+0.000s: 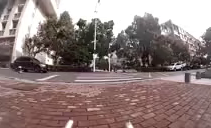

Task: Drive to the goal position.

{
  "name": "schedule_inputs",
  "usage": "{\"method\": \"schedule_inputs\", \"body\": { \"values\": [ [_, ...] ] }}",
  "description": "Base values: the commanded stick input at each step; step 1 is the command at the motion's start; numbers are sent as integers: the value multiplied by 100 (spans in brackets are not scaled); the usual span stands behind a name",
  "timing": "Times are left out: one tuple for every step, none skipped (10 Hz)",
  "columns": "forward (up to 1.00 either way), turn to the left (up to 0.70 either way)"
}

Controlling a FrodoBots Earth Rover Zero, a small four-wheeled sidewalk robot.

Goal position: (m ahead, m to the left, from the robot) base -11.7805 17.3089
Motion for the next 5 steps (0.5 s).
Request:
{"method": "schedule_inputs", "body": {
  "values": [
    [70, 0],
    [70, 0],
    [70, 0],
    [70, 0],
    [70, 0]
  ]
}}
